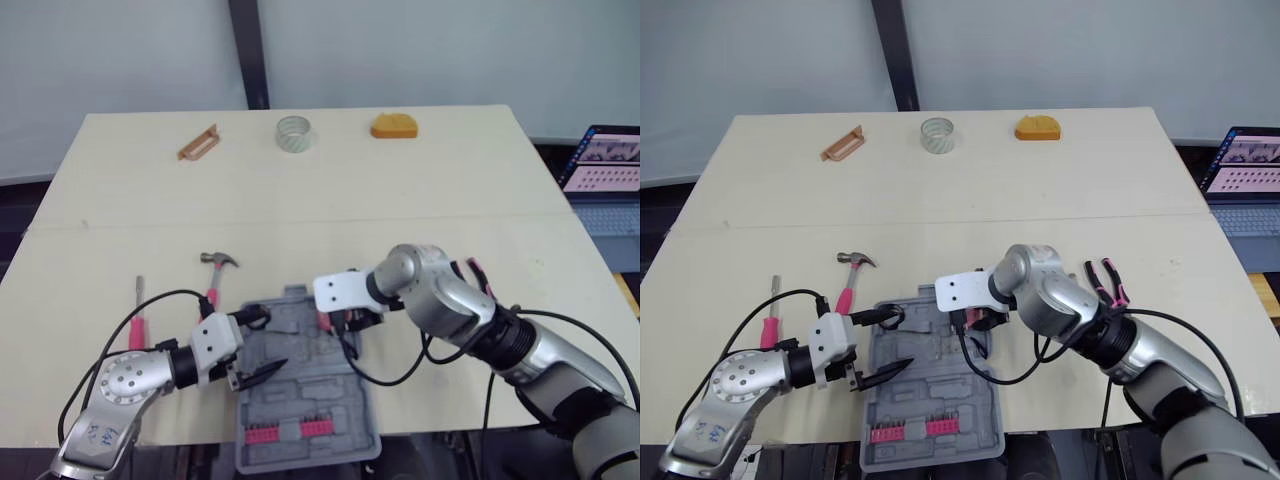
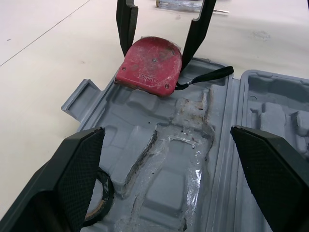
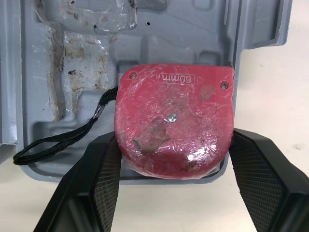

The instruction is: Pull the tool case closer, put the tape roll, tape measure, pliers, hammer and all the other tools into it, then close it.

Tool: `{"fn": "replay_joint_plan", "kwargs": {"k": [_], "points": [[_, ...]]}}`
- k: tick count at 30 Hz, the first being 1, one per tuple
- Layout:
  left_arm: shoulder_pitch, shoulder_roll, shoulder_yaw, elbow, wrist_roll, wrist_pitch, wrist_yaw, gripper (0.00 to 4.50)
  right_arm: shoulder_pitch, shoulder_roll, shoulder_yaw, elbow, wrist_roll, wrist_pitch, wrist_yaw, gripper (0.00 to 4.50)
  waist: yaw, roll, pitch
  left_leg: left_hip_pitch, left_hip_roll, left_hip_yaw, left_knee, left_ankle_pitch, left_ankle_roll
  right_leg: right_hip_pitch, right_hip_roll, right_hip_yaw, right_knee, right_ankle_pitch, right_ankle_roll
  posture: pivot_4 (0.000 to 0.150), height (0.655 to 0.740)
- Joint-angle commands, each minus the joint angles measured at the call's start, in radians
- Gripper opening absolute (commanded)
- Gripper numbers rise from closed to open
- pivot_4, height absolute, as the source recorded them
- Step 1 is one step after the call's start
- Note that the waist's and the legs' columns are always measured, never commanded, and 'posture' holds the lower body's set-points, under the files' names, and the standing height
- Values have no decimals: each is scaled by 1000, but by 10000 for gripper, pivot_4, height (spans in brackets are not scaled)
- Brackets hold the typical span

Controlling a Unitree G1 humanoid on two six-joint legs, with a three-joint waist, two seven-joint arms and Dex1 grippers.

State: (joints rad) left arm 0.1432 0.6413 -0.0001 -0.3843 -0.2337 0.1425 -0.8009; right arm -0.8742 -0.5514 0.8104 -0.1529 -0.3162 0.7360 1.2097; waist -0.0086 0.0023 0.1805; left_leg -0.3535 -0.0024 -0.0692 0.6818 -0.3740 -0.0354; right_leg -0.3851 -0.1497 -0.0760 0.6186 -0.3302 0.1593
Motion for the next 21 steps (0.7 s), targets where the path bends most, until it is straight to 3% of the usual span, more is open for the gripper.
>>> {"fn": "replay_joint_plan", "kwargs": {"k": [1, 12, 15, 21], "points": [[0, -1, 5, -44, -12, 4, 4, 45000, 8, 9, -22, -16, -8, -13, -13, 28623, 0, 0, 0, 0, 0, 0, 0, 0, 0, 0, 0, 0, 0, 0, 0, 1500, 7400], [-16, -4, 2, -50, -14, 25, 4, 45000, 11, 9, -35, -11, -6, -13, -10, 28623, -4, 0, 0, 0, 0, 0, 0, 0, 0, 0, 0, 0, 0, 0, 0, 1500, 7400], [-19, -4, 3, -49, -16, 27, 3, 45000, 10, 15, -47, -18, 4, -3, -8, 43646, -6, 0, 0, 0, 0, 0, 0, 0, 0, 0, 0, 0, 0, 0, 0, 1500, 7400], [-28, -7, 2, -57, -20, 39, 7, 45000, 10, 2, -91, -55, 21, 10, -6, 44450, -11, 0, 0, -1, 0, 0, 0, 0, 0, -2, 0, 0, 2, 0, 0, 1500, 7400]]}}
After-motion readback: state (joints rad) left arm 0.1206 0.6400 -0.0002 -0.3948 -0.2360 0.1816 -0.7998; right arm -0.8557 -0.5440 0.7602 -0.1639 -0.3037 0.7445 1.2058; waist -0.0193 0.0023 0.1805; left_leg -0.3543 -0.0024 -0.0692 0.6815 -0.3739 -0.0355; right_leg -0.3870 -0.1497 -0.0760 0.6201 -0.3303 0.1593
